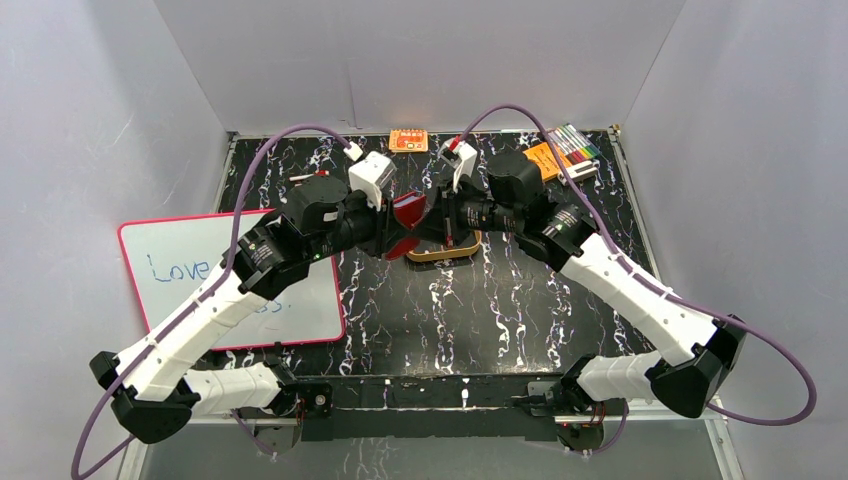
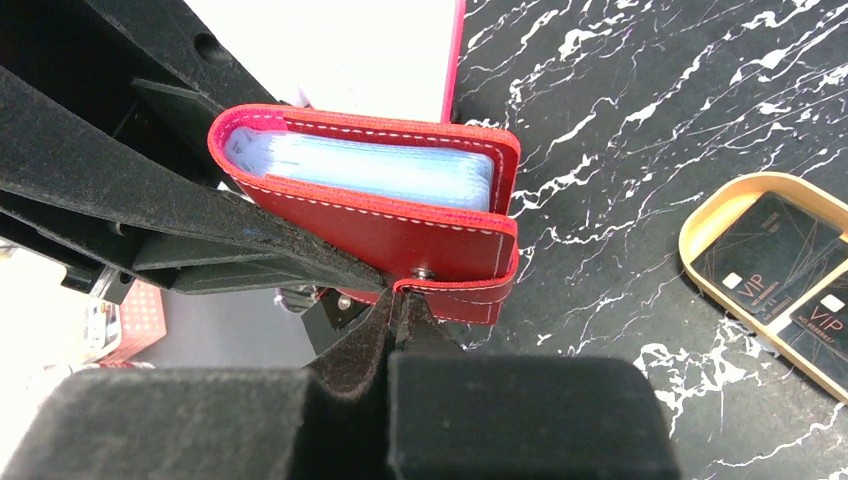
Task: Put the credit cards into the card holder
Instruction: Close the card holder.
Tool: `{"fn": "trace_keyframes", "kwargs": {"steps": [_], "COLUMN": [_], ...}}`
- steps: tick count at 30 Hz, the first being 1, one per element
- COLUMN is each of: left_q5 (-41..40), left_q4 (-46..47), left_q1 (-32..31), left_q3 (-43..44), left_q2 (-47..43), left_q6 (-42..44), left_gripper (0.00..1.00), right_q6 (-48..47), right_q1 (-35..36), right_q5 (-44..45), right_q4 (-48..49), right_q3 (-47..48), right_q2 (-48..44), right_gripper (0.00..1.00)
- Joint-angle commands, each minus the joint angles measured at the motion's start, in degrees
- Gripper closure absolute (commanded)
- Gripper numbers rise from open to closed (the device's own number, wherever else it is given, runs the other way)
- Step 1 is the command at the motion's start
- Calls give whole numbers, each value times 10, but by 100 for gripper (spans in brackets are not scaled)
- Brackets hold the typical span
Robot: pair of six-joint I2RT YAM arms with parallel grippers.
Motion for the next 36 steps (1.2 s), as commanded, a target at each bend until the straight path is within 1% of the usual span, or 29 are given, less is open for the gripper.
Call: {"fn": "trace_keyframes", "kwargs": {"steps": [1,8,12,16,19,22,23,25,26,27,29,30,31,34,36], "left_q5": [308,383,400,400,374,280,222,115,72,34,-24,-41,-48,-18,21], "left_q4": [89,89,88,96,102,87,84,75,72,68,62,62,61,71,87], "left_q1": [-74,-78,-80,-85,-88,-88,-88,-88,-88,-88,-88,-88,-88,-88,-88], "left_q3": [2,-6,-9,-12,-13,-14,-18,-27,-31,-35,-46,-53,-62,-100,-127], "left_q2": [-23,-42,-45,-44,-46,-53,-58,-67,-69,-71,-72,-72,-72,-57,-35], "left_q6": [-16,-3,-5,-10,-14,-8,-12,-14,-14,-16,-23,-27,-32,-44,-59], "left_gripper": [100,100,100,100,100,100,100,100,100,100,100,100,100,100,100], "right_q6": [-17,-19,-12,0,3,0,-5,-21,-31,-44,-70,-82,-91,-112,-109], "right_q1": [14,14,15,15,14,15,15,14,14,14,15,15,15,14,15], "right_q5": [24,5,4,12,8,-21,-34,-56,-64,-66,-69,-67,-57,12,73], "right_q4": [122,116,123,143,150,151,142,113,91,66,2,-26,-51,-102,-91], "right_q3": [43,51,51,42,41,41,45,53,56,60,64,66,68,62,35], "right_q2": [23,29,32,32,35,31,29,20,13,4,-17,-29,-41,-88,-130], "right_gripper": [100,100,100,100,100,100,95,65,51,42,31,10,3,2,2]}}
